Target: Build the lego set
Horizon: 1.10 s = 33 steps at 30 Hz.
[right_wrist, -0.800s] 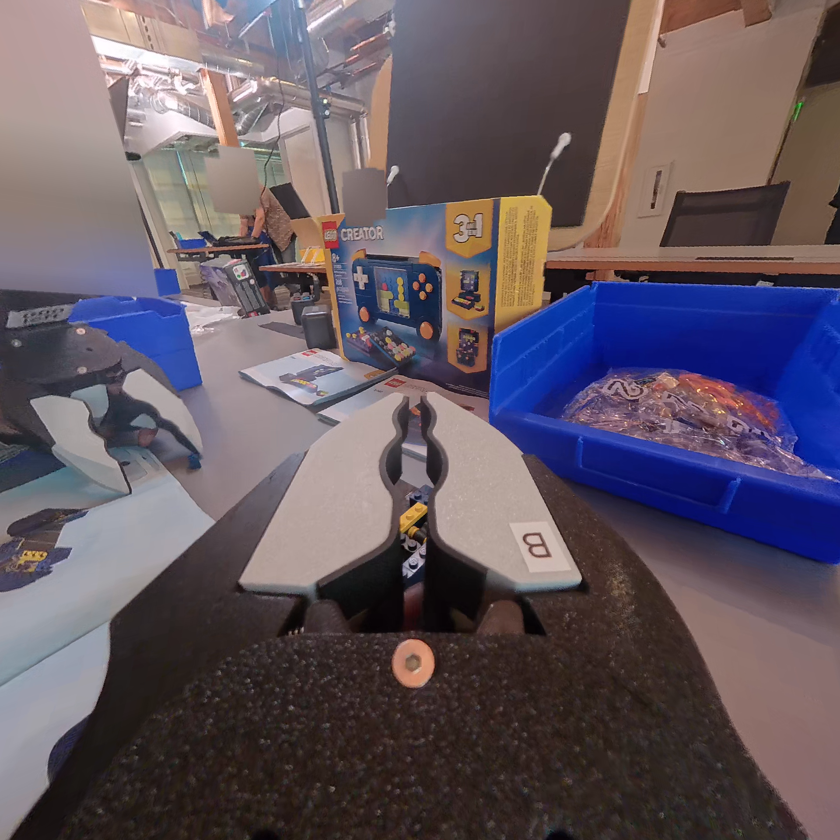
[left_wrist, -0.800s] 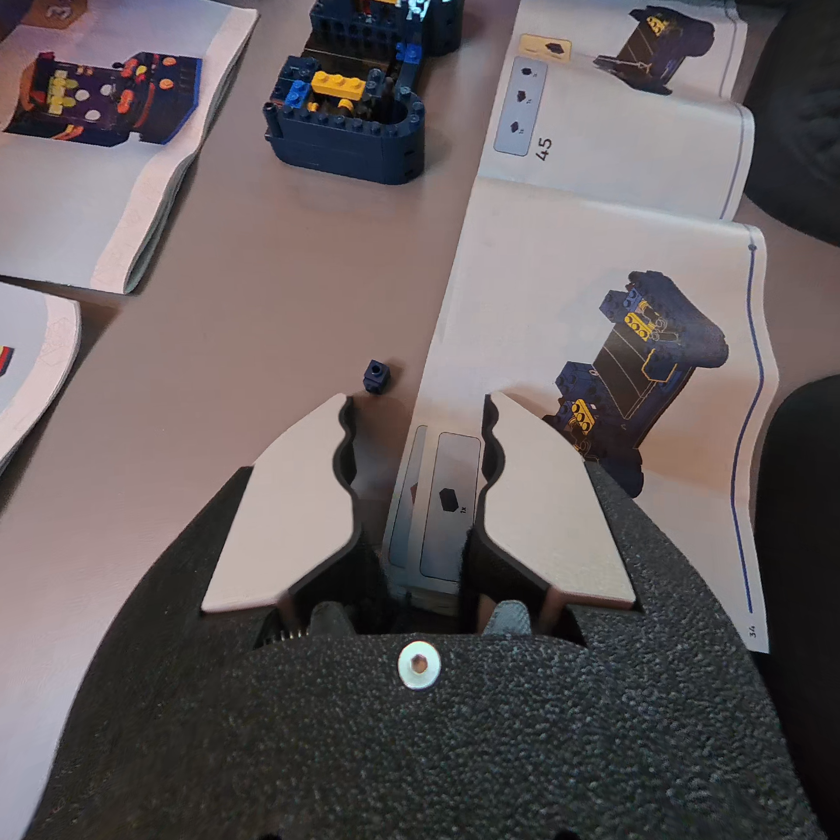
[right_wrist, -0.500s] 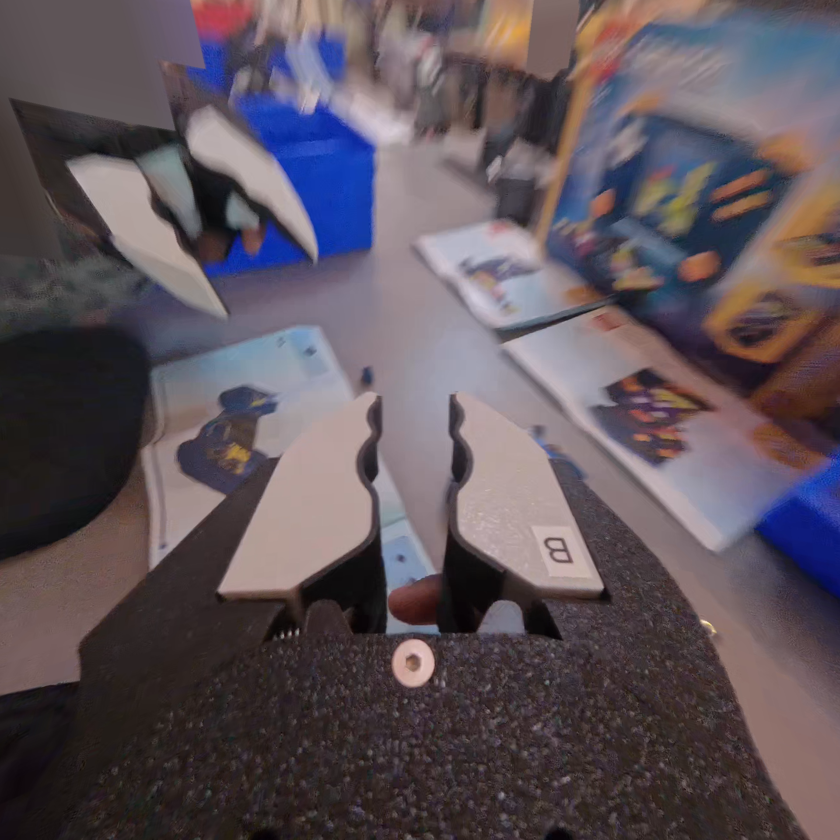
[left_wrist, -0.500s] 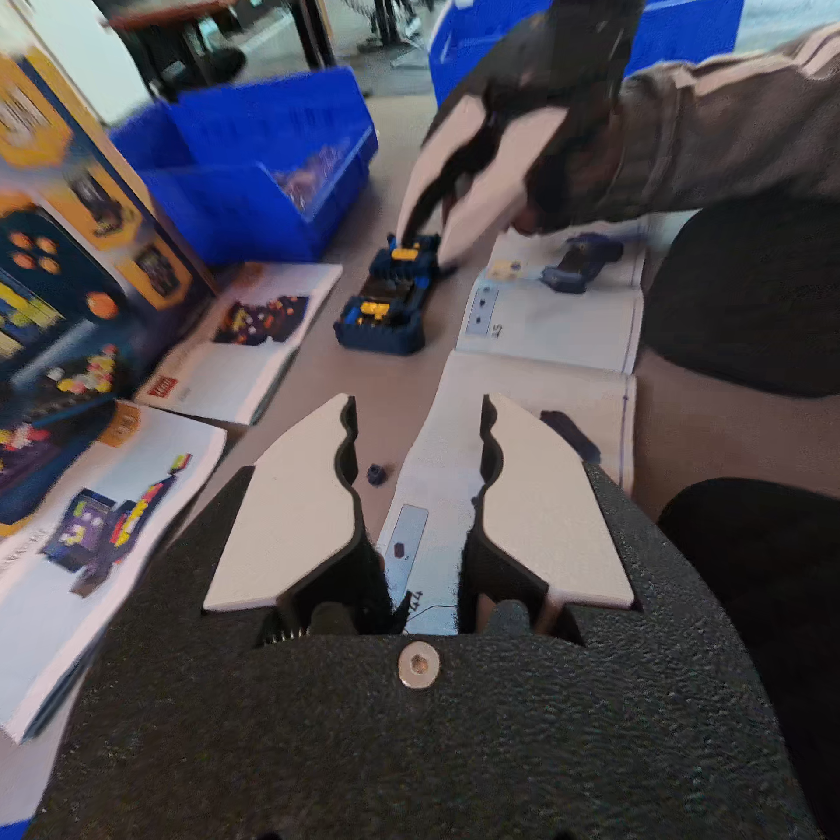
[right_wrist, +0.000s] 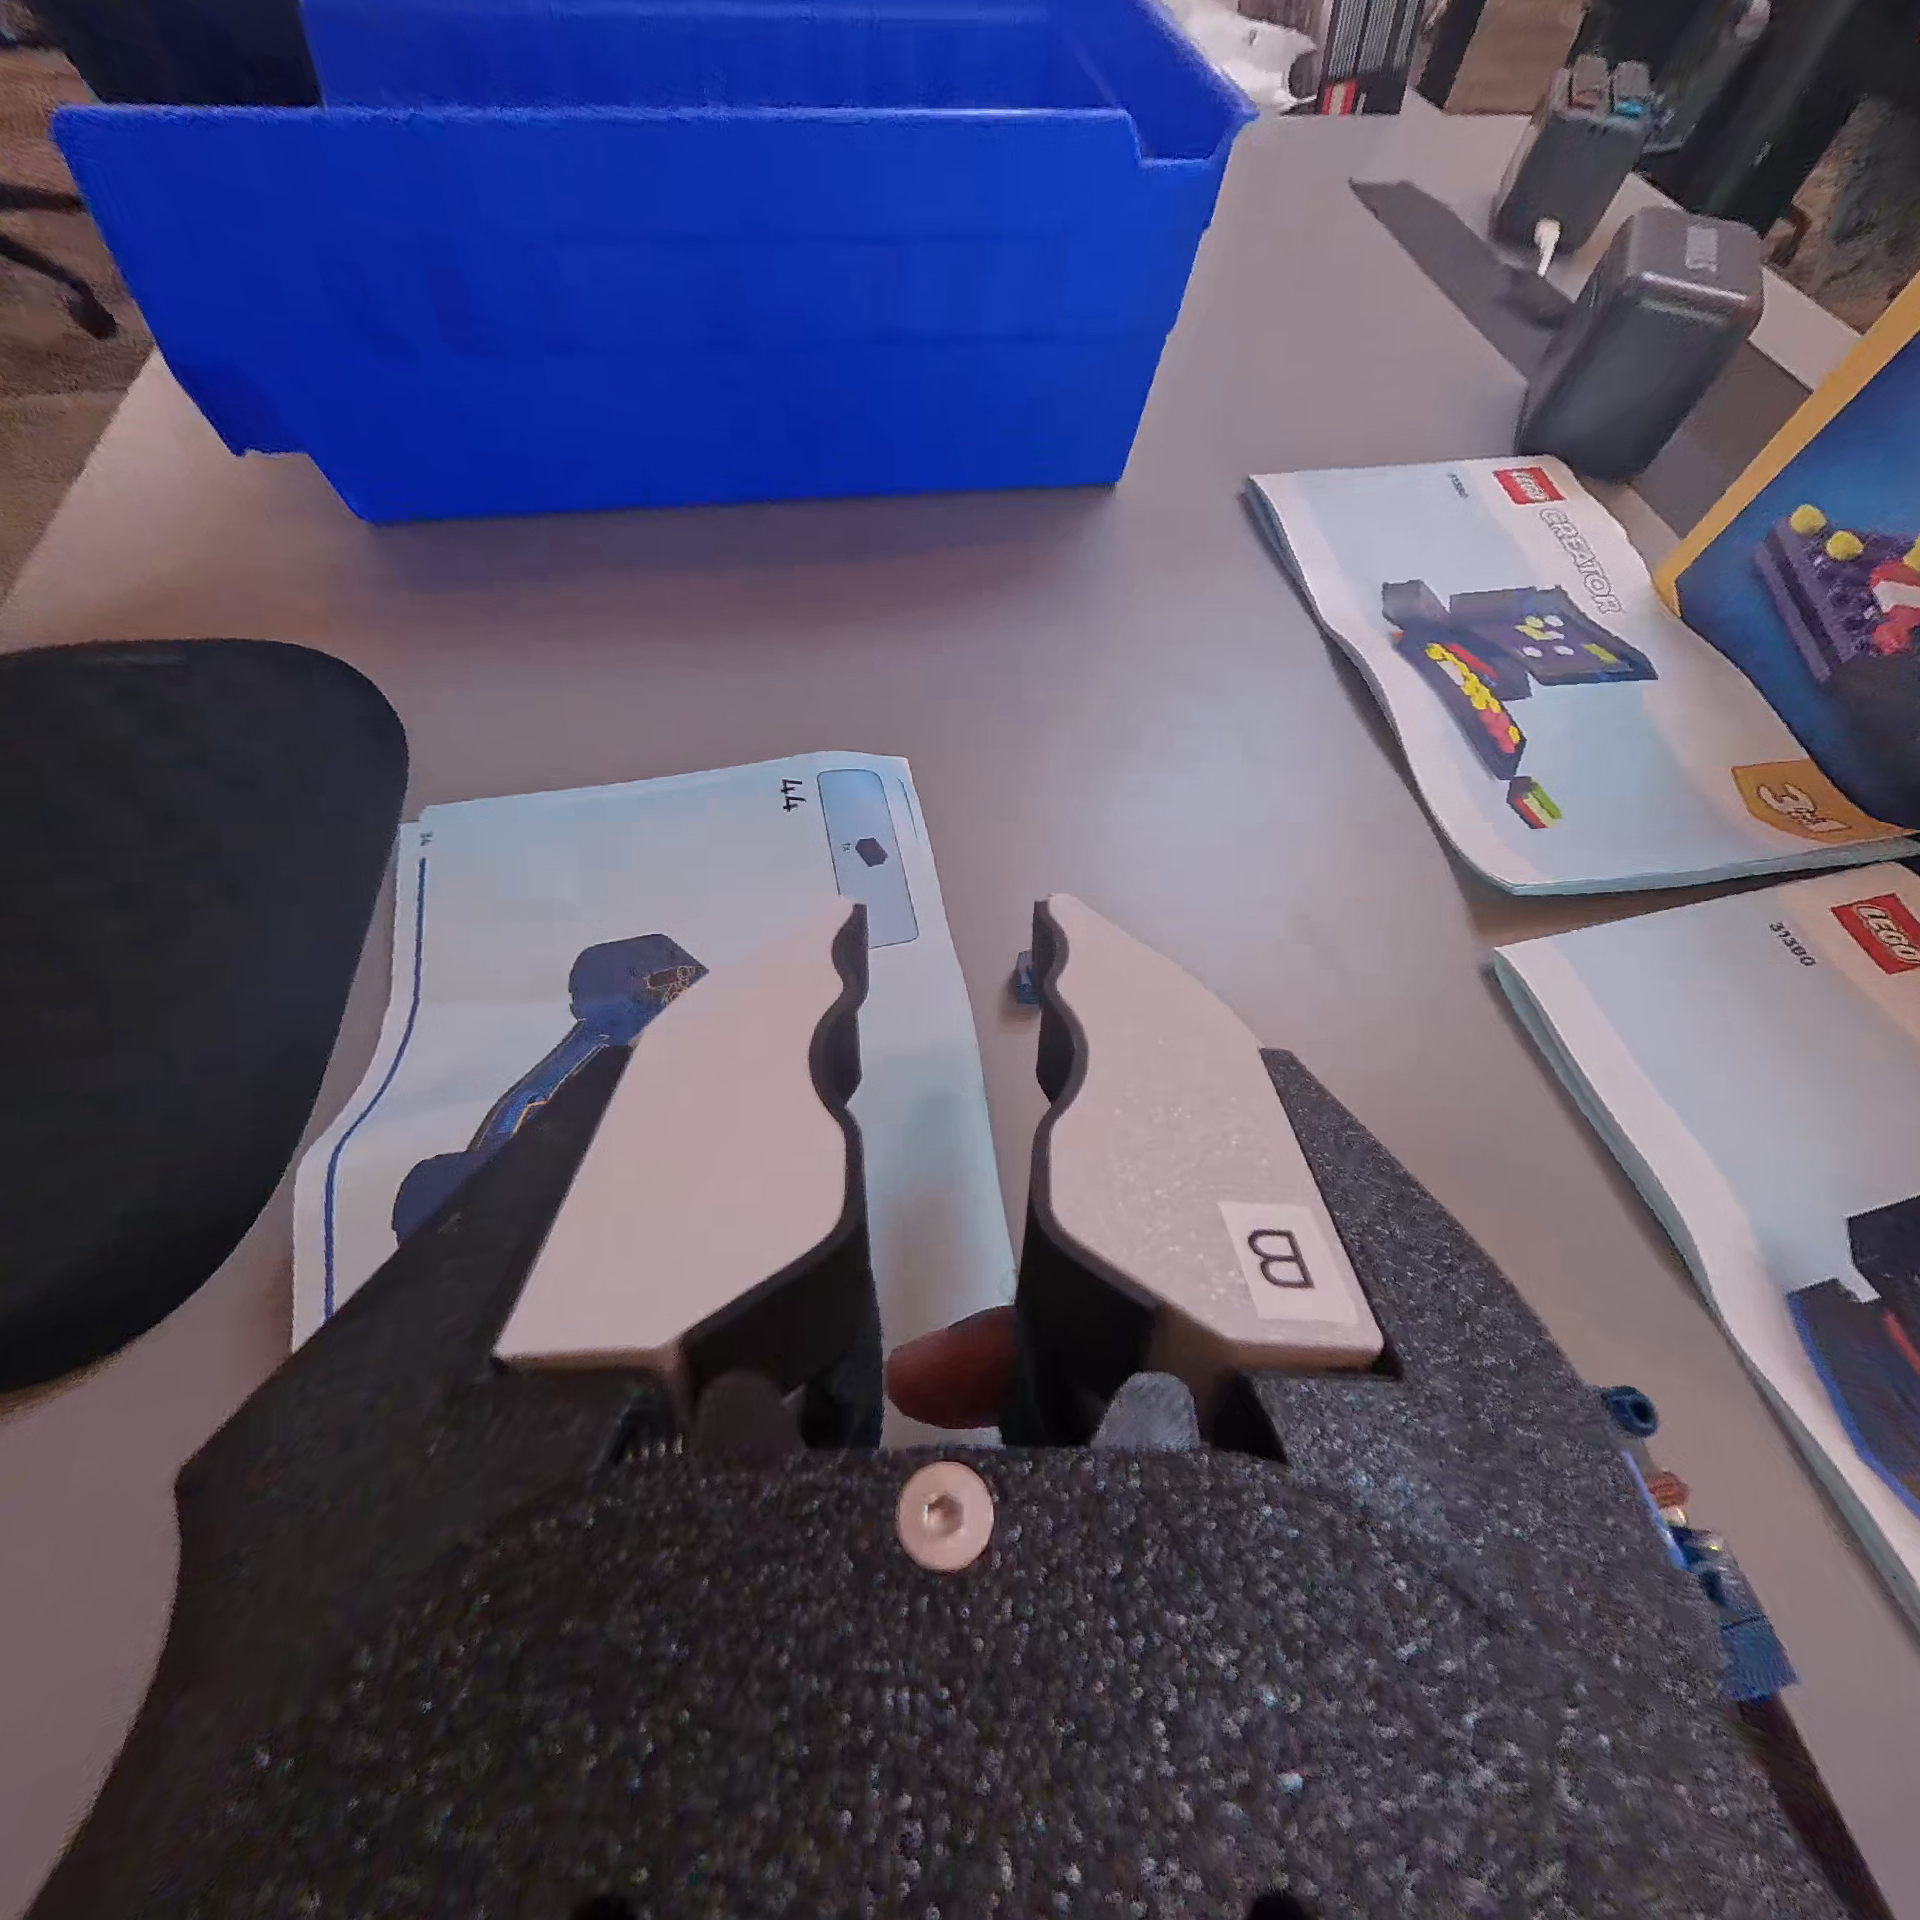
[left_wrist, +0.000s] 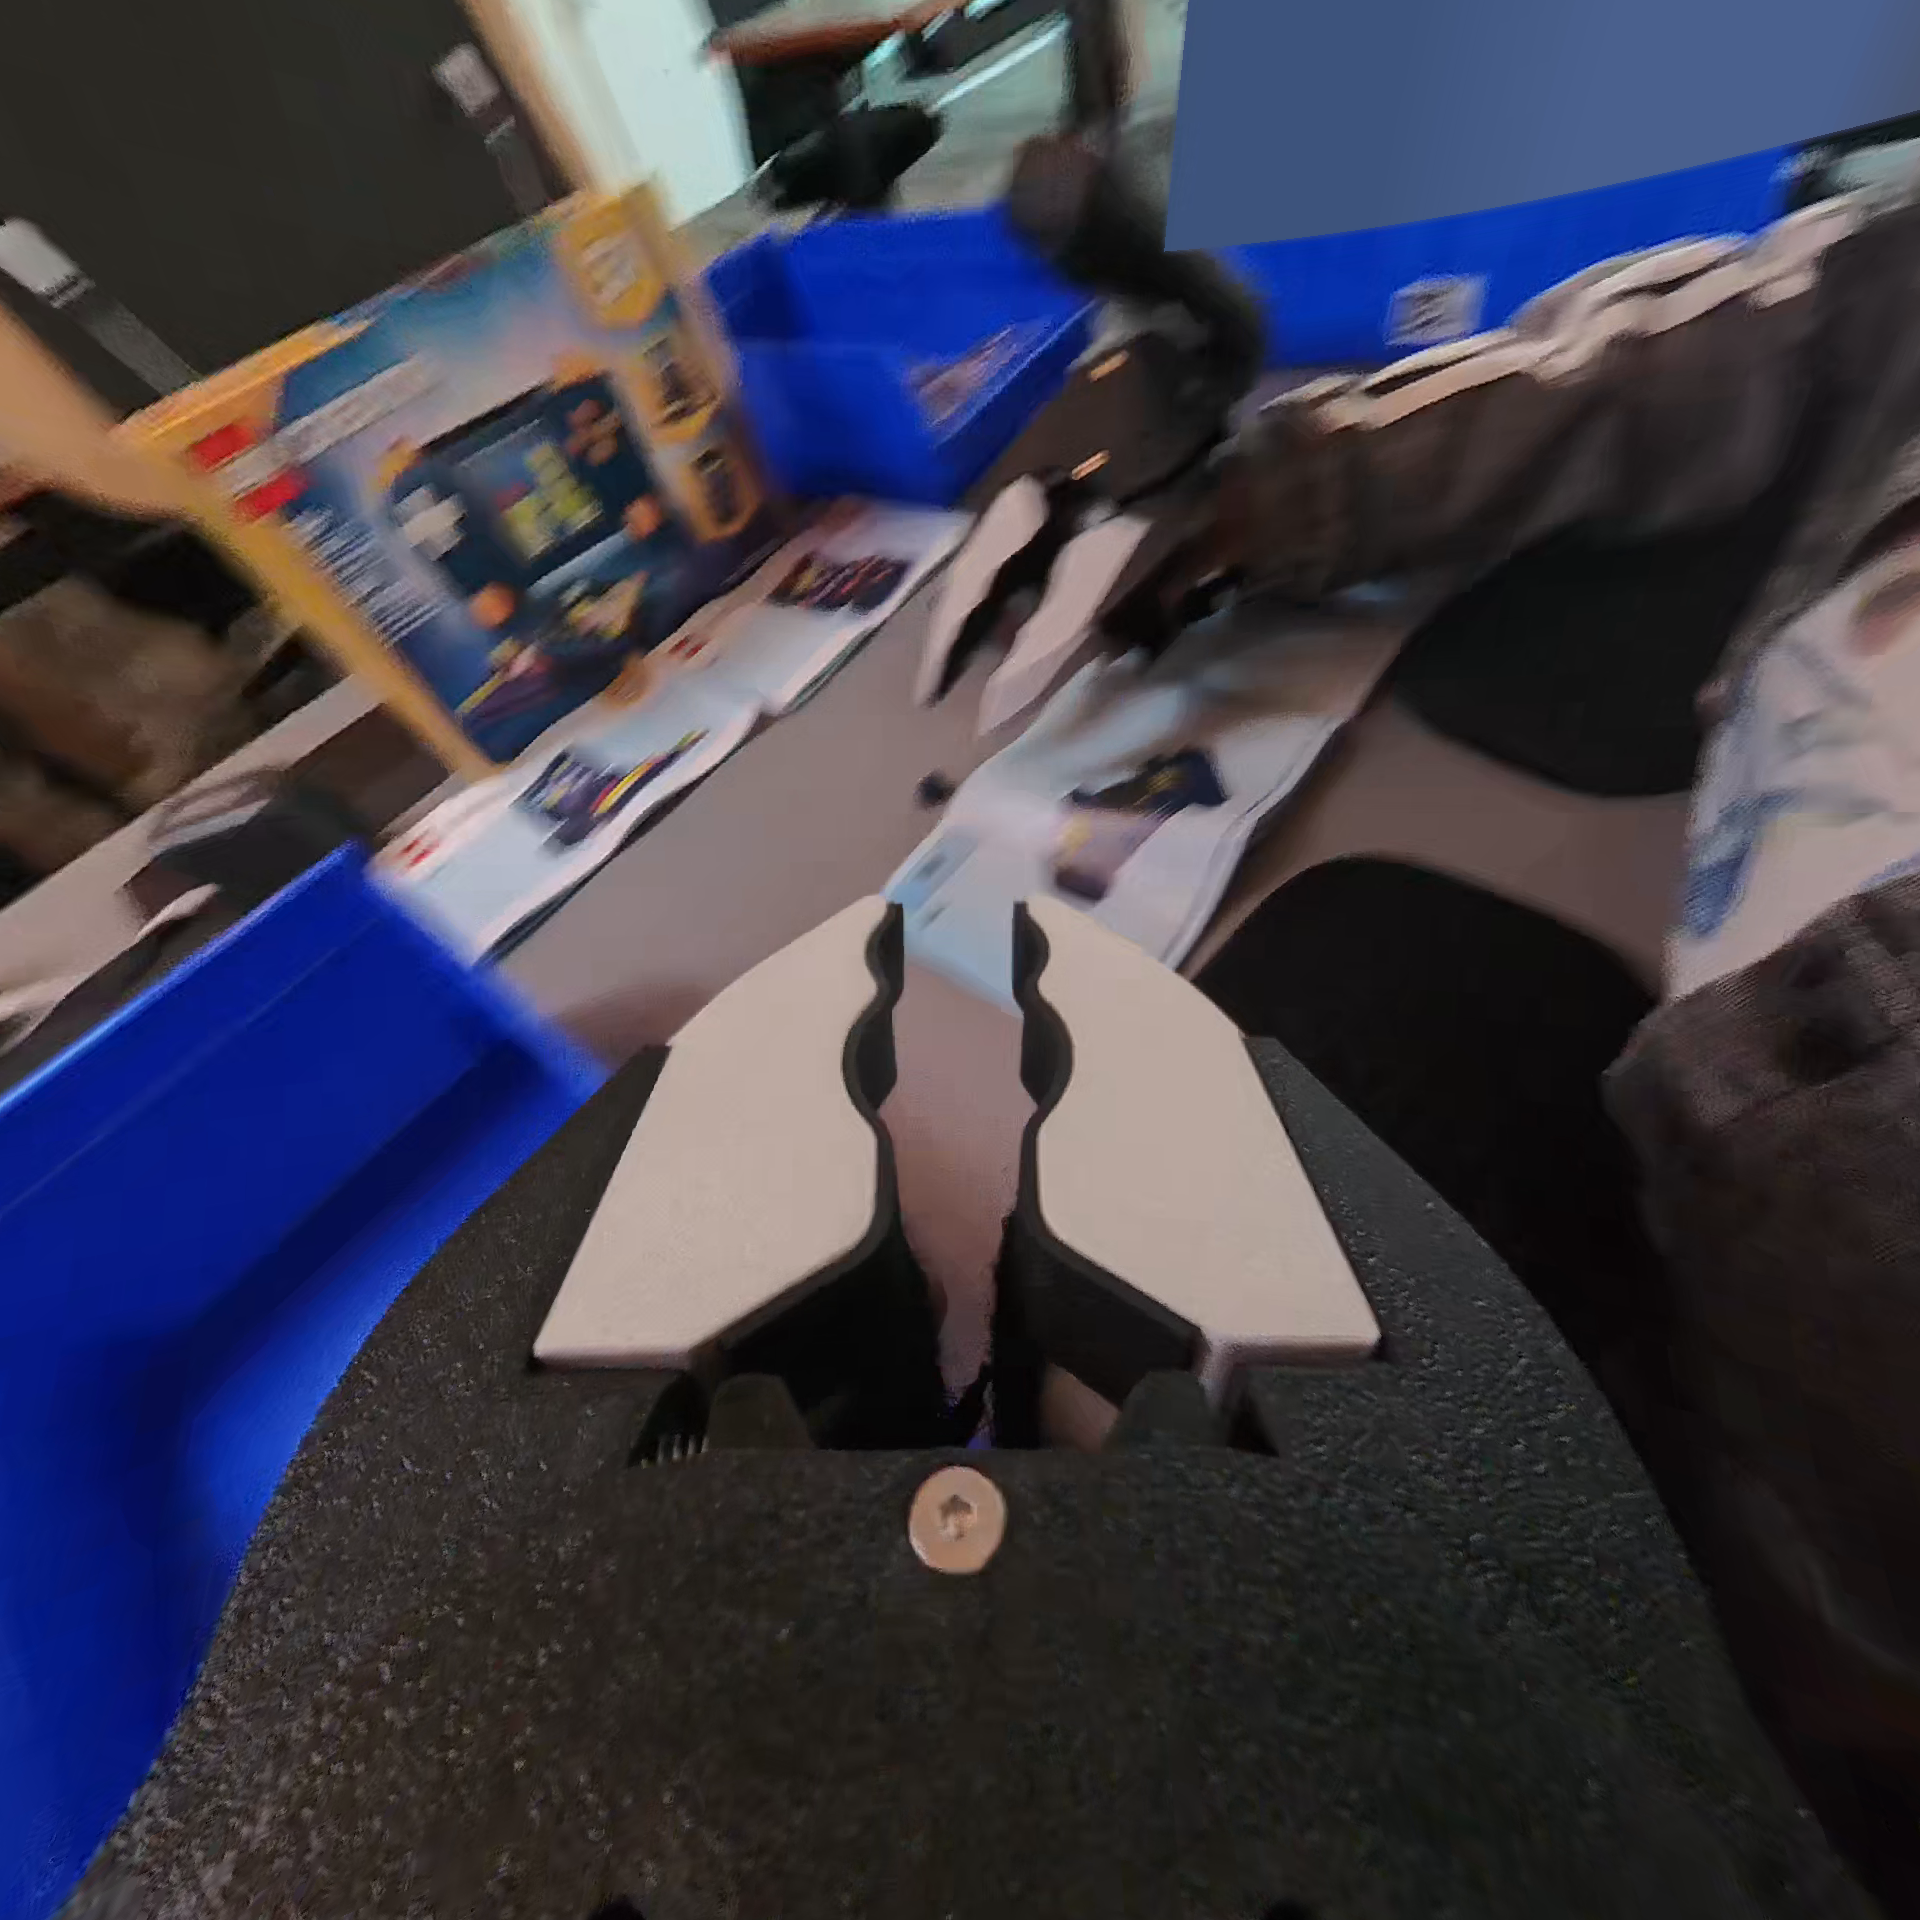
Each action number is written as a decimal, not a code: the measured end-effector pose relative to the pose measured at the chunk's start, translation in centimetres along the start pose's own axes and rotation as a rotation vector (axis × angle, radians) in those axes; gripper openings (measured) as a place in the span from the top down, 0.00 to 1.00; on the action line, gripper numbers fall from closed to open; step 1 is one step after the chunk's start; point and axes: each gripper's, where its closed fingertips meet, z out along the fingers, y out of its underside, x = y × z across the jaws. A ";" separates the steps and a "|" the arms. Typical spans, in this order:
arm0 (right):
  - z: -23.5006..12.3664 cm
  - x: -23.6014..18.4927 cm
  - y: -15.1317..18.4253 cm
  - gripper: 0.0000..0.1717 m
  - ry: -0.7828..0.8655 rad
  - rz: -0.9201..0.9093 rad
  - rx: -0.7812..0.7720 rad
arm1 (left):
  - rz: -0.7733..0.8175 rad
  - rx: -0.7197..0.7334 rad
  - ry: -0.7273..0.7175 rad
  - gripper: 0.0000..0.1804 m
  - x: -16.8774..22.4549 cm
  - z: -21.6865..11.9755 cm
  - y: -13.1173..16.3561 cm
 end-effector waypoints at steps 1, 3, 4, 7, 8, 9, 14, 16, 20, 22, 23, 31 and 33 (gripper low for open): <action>-0.1 0.0 0.1 0.83 -0.001 0.000 0.005 | -0.026 -0.071 -0.079 0.88 -2.1 -1.4 1.4; -0.3 0.0 0.1 0.83 -0.002 -0.017 0.009 | -0.071 -0.287 -0.200 0.87 -5.9 -4.2 5.2; -0.4 -0.1 0.1 0.83 -0.003 -0.027 0.014 | -0.079 -0.381 -0.236 0.86 -7.4 -5.2 7.0; -0.5 -0.5 0.1 0.83 -0.021 -0.043 0.027 | -0.126 -0.515 -0.131 0.86 -9.1 -5.6 10.3; -0.5 -0.6 0.1 0.83 -0.027 -0.046 0.026 | -0.135 -0.520 -0.079 0.86 -9.4 -5.0 10.8; -0.4 -0.7 0.2 0.83 -0.032 -0.049 0.023 | -0.138 -0.526 -0.023 0.85 -9.5 -4.4 11.3; -0.2 -1.1 0.7 0.83 -0.059 -0.068 0.012 | -0.117 -0.628 0.103 0.87 -10.9 -3.2 13.7; -0.2 -1.3 0.8 0.84 -0.069 -0.075 0.010 | -0.077 -0.607 0.185 0.87 -10.2 -2.9 13.5; 0.0 -1.3 1.0 0.84 -0.074 -0.071 0.004 | 0.036 -0.645 0.397 0.88 -7.0 -2.8 14.7; 0.2 -1.1 1.1 0.84 -0.065 -0.060 -0.004 | 0.057 -0.706 0.482 0.91 -5.6 -2.7 15.6; 0.2 -1.0 1.1 0.84 -0.059 -0.056 -0.004 | 0.073 -0.719 0.533 0.93 -4.8 -2.6 15.9; 0.1 -0.8 0.9 0.84 -0.053 -0.048 0.016 | 0.123 -0.769 0.594 0.93 -4.0 -1.4 17.3; 0.0 -0.7 0.8 0.84 -0.054 -0.043 0.026 | 0.138 -0.755 0.586 0.93 -4.1 -1.2 17.1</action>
